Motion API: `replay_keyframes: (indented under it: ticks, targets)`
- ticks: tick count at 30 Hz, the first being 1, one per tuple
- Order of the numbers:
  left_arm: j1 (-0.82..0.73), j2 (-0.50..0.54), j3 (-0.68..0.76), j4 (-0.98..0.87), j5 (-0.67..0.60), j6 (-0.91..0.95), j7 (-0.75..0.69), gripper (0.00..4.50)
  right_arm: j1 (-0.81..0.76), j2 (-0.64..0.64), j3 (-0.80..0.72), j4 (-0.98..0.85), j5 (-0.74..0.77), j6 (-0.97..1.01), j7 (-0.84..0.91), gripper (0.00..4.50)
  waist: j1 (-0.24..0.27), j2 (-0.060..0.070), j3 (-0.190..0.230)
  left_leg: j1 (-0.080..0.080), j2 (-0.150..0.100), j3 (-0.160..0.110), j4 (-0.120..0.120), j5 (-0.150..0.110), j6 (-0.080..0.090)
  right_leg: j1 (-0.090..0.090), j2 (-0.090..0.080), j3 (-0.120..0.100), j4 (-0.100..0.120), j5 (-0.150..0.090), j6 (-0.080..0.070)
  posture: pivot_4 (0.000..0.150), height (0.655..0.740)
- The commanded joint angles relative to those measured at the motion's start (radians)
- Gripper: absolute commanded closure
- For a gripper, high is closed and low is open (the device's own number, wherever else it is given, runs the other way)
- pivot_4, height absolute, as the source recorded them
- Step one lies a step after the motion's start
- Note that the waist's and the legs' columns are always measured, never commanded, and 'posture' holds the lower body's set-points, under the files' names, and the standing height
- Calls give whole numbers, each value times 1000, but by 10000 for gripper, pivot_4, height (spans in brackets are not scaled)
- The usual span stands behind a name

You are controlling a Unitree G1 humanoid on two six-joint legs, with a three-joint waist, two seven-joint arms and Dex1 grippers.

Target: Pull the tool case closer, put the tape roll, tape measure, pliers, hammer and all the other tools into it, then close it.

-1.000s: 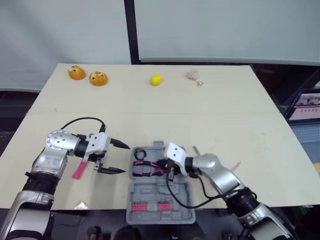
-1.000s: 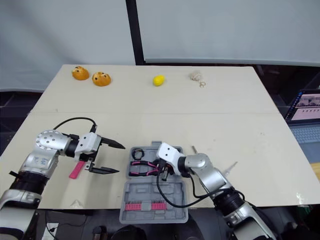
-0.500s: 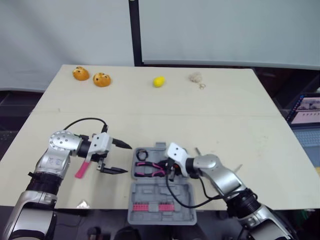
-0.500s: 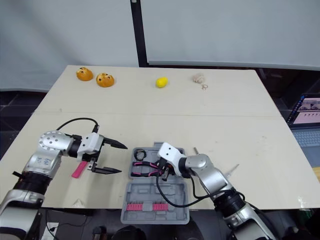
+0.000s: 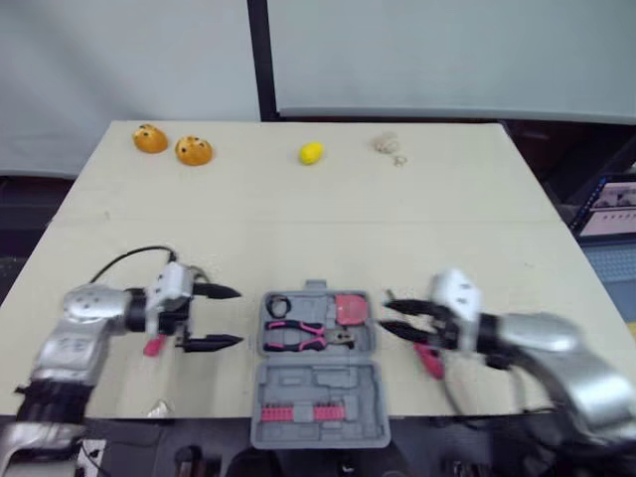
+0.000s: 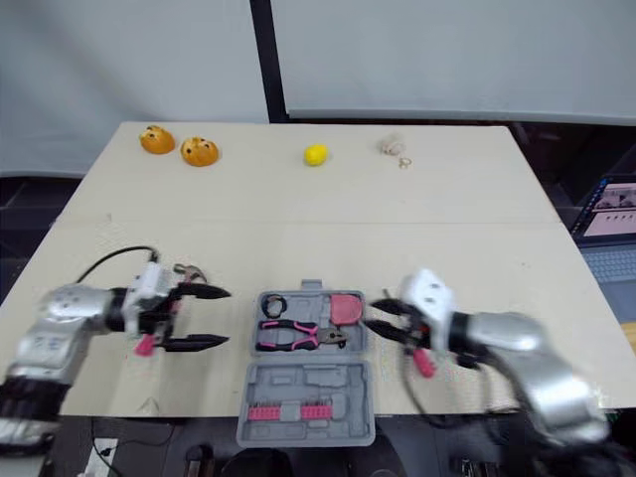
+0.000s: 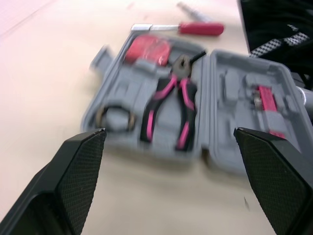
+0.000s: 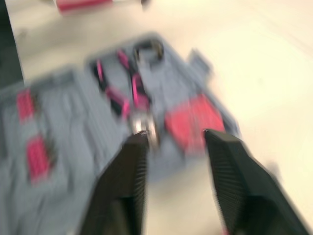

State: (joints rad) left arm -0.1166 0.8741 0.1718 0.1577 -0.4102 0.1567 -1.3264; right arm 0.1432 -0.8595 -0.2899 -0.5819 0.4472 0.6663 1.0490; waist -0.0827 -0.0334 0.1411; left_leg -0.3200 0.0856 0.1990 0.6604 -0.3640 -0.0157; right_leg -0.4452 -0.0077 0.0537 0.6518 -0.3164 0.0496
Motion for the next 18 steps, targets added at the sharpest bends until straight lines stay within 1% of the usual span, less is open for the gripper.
replay_keyframes:
  ticks: [1, 2, 4, 5, 7, 8, 10, 13, 15, 18]
  targets:
    - [101, 60, 136, -21, -14, 26, 40, 0, 135, -80, -287, 20, 59, -2, 151, 6332, -1, -4, 3, 1, -1, 0, -1, 0, 0, 1, 0, 0, -1, 0, 0, 1500, 7400]
    - [136, 87, 187, 38, 2, 5, 53, 0, 195, -99, -371, 74, 34, -32, 191, 1402, -1, -6, 5, 2, -1, 0, 0, 0, 1, 2, -1, 0, -1, 0, 1, 1500, 7400]
    - [185, 137, 281, 154, 30, -38, 81, 0, 291, -123, -498, 182, -24, -109, 251, 585, 0, -10, 7, 2, -2, 0, -2, 0, 3, 4, -2, 0, -7, 2, 0, 1500, 7400]
    - [196, 152, 308, 192, 36, -55, 90, 0, 318, -129, -530, 218, -40, -138, 265, 585, 0, -12, 8, 2, -2, 0, -4, 1, 5, 5, -2, 0, -10, 2, -2, 1500, 7400]
    - [216, 190, 350, 288, 62, -115, 109, 0, 356, -142, -576, 300, -73, -202, 283, 585, -1, -16, 8, 4, -3, 0, -10, 2, 8, 6, -3, 0, -18, -1, -15, 1500, 7400]
    - [224, 206, 367, 331, 77, -144, 122, 0, 368, -146, -593, 339, -89, -229, 285, 585, -1, -15, 8, 4, -3, 0, -10, 2, 8, 7, -3, -1, -19, 0, -15, 1500, 7400]
    - [228, 225, 385, 392, 92, -182, 132, 0, 377, -150, -609, 386, -103, -263, 286, 585, -1, -13, 9, 4, -3, 1, -12, 3, 5, 8, -5, -2, -22, 0, -15, 1500, 7400]
    - [245, 256, 403, 471, 104, -245, 103, 0, 362, -148, -595, 413, -96, -282, 272, 585, -1, -11, 11, 3, -3, 1, -14, 2, 4, 7, -5, -2, -23, 0, -15, 1500, 7400]
    - [260, 261, 399, 456, 103, -263, 81, 0, 352, -146, -569, 386, -79, -275, 270, 585, -2, -9, 11, 2, -2, 1, -15, 1, 3, 5, -4, -3, -23, 0, -15, 1500, 7400]
    - [268, 247, 371, 356, 91, -249, 61, 0, 327, -139, -511, 314, -51, -251, 261, 585, -1, -8, 12, 1, -1, 1, -15, 1, 2, 4, -3, -4, -23, 1, -13, 1500, 7400]
